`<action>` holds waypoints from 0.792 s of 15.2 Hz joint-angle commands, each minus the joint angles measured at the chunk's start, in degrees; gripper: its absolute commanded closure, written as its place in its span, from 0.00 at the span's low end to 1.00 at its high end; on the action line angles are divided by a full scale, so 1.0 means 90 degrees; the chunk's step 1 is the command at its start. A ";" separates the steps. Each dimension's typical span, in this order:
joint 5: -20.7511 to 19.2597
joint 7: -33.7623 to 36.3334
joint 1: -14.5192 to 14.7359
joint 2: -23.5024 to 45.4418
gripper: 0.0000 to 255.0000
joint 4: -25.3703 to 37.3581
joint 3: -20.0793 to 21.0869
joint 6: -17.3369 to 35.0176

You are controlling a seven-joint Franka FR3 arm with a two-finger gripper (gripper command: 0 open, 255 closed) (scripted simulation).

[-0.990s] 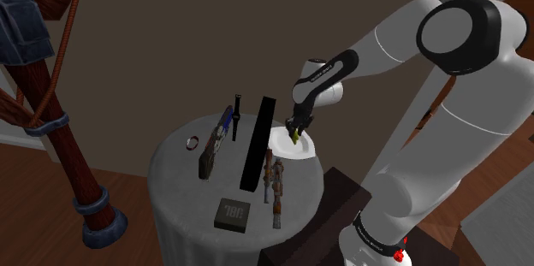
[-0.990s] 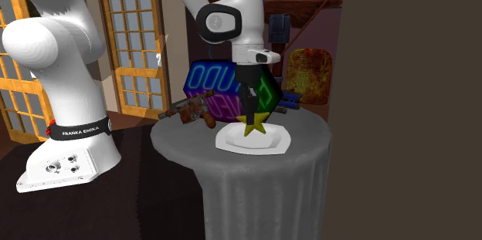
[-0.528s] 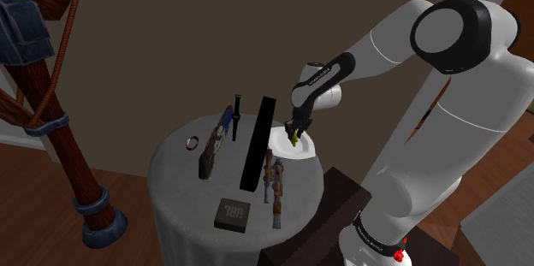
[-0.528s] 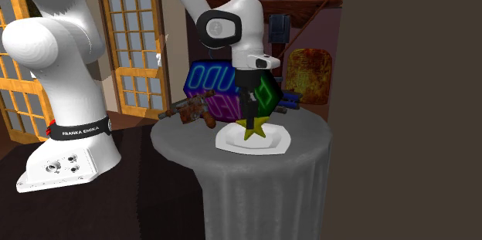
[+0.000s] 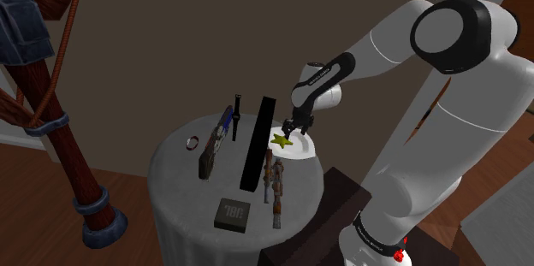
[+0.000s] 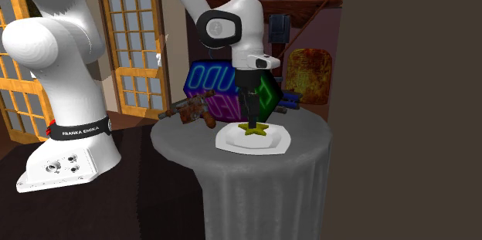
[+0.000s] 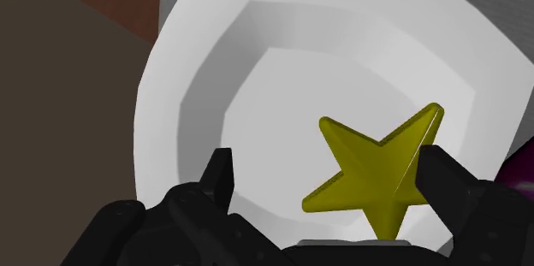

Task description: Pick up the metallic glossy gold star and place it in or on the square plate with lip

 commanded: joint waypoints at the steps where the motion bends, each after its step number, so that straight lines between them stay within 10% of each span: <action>1: -0.0001 0.0001 0.0001 -0.0210 0.00 0.0028 0.0001 -0.0238; 12: -0.0001 0.0002 0.0005 -0.0748 0.00 0.0158 0.0006 -0.0906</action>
